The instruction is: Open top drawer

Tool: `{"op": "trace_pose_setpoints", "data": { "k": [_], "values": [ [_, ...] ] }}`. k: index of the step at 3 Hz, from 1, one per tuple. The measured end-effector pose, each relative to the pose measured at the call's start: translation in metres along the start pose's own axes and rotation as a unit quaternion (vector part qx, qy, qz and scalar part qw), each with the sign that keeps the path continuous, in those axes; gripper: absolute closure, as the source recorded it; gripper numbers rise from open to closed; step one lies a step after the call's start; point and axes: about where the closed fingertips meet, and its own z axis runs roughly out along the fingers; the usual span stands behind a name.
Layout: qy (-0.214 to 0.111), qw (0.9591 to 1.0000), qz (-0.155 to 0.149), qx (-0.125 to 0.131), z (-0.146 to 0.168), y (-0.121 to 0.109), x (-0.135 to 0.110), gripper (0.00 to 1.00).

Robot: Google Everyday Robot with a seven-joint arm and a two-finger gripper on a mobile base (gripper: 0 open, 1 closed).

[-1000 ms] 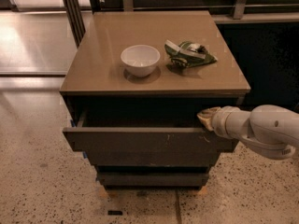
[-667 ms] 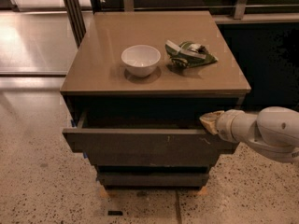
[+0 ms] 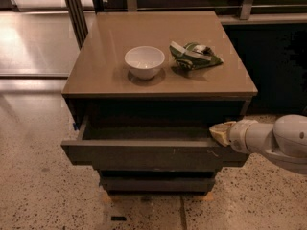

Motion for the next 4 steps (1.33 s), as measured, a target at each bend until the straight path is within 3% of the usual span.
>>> {"op": "trace_pose_setpoints", "data": {
  "k": [1,4],
  "values": [
    [0.011,0.9993,0.035,0.0,-0.025,0.0,0.021,1.0],
    [0.014,0.9963,0.082,-0.021,-0.06,0.021,0.039,1.0]
  ]
}}
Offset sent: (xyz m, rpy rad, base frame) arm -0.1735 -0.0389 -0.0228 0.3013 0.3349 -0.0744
